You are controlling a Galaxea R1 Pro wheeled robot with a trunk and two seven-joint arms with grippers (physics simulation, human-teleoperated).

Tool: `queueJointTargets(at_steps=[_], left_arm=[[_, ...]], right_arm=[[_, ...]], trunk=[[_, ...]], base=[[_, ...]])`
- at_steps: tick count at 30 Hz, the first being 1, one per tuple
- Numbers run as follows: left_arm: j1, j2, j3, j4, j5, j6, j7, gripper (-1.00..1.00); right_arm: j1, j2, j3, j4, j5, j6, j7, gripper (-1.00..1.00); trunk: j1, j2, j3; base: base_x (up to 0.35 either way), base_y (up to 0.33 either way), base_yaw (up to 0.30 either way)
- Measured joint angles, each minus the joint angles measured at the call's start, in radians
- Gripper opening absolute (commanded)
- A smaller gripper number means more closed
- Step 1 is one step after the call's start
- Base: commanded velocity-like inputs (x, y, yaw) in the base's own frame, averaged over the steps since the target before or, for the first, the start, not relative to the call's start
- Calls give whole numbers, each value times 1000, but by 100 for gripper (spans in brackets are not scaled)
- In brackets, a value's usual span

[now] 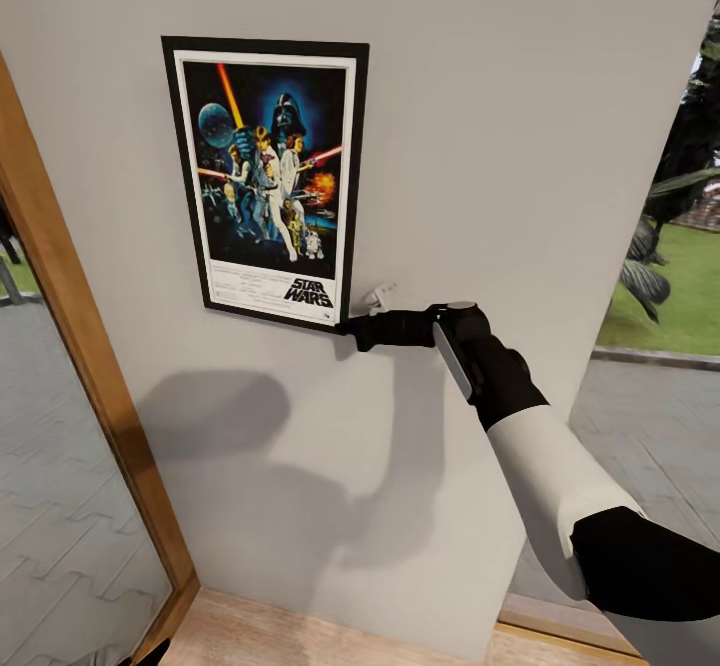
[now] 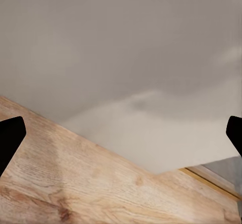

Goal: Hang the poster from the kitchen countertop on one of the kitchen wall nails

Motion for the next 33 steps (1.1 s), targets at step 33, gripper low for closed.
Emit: queueJointTargets(at_steps=[33], left_arm=[[1, -1, 3, -1, 0, -6, 8, 100]], right_arm=[[-7, 49, -24, 110, -14, -48, -5, -100]], trunk=[[0, 0, 0]], base=[[-4, 0, 0]])
